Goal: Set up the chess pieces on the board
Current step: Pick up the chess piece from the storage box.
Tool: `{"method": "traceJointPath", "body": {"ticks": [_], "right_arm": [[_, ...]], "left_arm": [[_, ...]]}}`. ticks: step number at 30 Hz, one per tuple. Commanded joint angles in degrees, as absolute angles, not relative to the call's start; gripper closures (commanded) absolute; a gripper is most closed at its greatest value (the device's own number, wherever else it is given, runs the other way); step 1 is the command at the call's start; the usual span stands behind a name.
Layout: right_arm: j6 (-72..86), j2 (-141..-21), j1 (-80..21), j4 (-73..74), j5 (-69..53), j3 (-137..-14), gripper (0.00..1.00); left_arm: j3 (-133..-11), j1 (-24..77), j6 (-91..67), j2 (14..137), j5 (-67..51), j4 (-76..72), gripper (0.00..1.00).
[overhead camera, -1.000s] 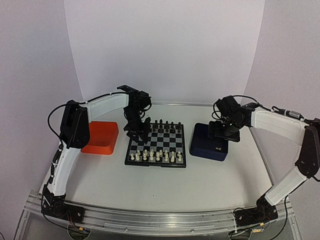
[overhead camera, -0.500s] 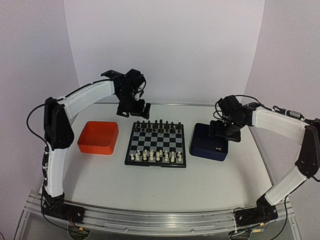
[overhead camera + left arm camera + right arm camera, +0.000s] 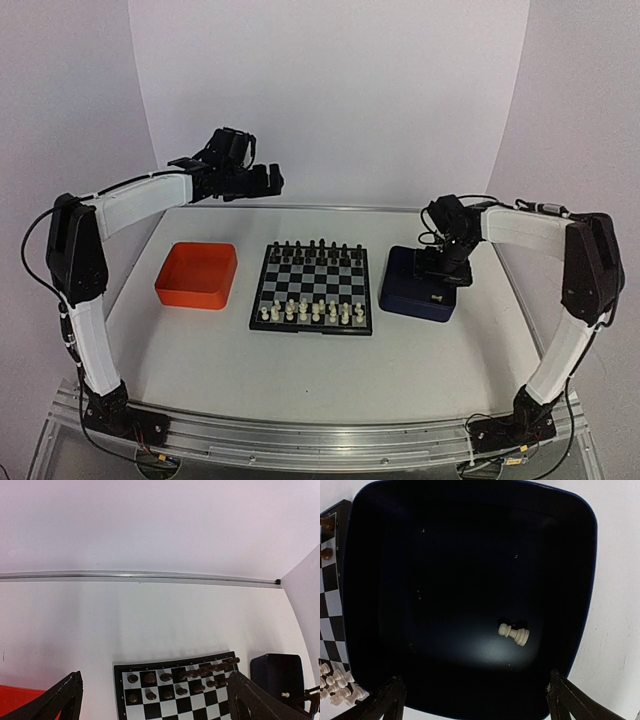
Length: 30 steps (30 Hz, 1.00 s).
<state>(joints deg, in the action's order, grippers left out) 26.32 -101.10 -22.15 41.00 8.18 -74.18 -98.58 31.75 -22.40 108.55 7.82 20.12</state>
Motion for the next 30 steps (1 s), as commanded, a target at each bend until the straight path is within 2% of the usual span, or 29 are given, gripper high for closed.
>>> {"method": "traceJointPath", "body": {"ticks": [1,4,9,16,23,30], "right_arm": [[26.42,-104.31,-21.89,44.34,7.98,-77.99,0.09],[27.67,-105.05,-21.93,46.13,6.73,-80.02,0.1],[24.79,-108.31,-21.9,46.72,6.35,-81.42,0.12],[26.56,-112.75,-21.9,49.46,4.83,-83.45,0.14],[29.58,-115.06,-21.93,52.16,8.43,-85.54,0.22],[16.55,-115.46,-21.91,53.74,7.57,-88.15,0.26]], "left_arm": [[-101.64,29.92,-25.62,112.41,7.9,15.05,0.0],[-102.33,29.8,-26.92,113.81,9.17,15.17,0.0],[-97.14,29.72,-25.76,113.66,14.37,5.01,0.0],[-105.8,29.58,-26.07,120.54,21.7,7.96,0.0],[-109.76,29.44,-24.56,123.47,19.89,8.87,0.0],[-110.47,29.36,-23.06,123.69,18.35,10.45,0.0]]}}
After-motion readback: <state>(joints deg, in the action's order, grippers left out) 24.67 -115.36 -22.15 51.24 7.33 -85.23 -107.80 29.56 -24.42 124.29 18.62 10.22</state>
